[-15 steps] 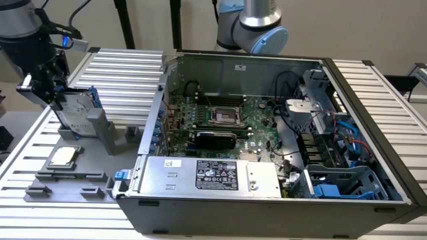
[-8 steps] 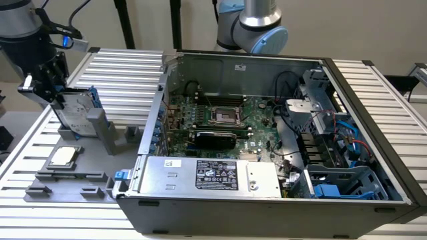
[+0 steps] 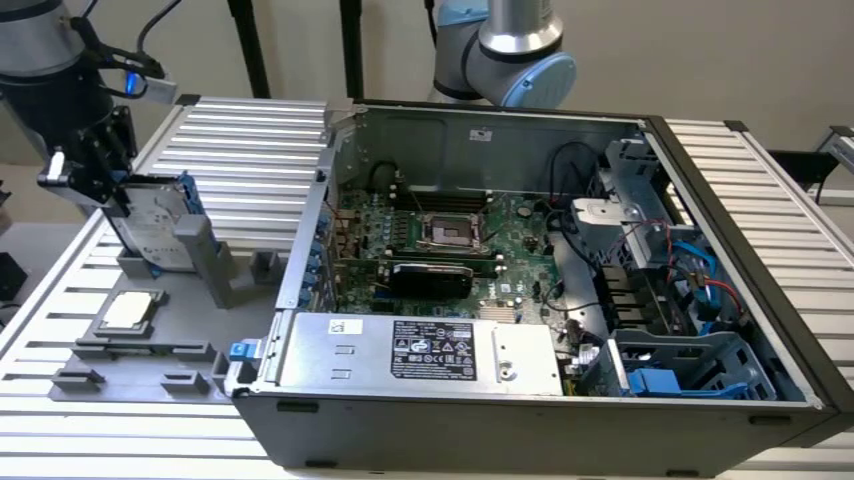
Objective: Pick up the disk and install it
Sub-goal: 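Pick up the disk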
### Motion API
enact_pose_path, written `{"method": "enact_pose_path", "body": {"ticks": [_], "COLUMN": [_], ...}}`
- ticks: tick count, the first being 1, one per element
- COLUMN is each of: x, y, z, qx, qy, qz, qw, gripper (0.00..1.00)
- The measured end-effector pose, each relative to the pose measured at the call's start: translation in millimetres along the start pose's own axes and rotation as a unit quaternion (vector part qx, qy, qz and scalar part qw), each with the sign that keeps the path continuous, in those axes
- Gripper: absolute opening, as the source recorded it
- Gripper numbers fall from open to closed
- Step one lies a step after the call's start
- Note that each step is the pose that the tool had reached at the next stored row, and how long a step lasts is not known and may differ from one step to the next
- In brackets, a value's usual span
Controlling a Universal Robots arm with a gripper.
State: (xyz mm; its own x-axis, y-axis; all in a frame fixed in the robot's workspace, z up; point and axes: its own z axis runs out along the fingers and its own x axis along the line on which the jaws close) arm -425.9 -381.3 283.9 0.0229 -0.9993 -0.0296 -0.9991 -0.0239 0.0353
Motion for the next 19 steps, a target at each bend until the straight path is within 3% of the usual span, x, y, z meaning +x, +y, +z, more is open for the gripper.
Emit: {"method": "enact_pose_path", "body": {"ticks": [15,19], "x": [9.0,9.3], "y": [0.2,0.2], "z": [0.2,0.3], "qx": [0.0000,0.0001], "qy": [-0.0001,-0.0013], "qz": [0.001,0.001], "qw": [1.0000,1.0000], "gripper": [0.33,0.33]}}
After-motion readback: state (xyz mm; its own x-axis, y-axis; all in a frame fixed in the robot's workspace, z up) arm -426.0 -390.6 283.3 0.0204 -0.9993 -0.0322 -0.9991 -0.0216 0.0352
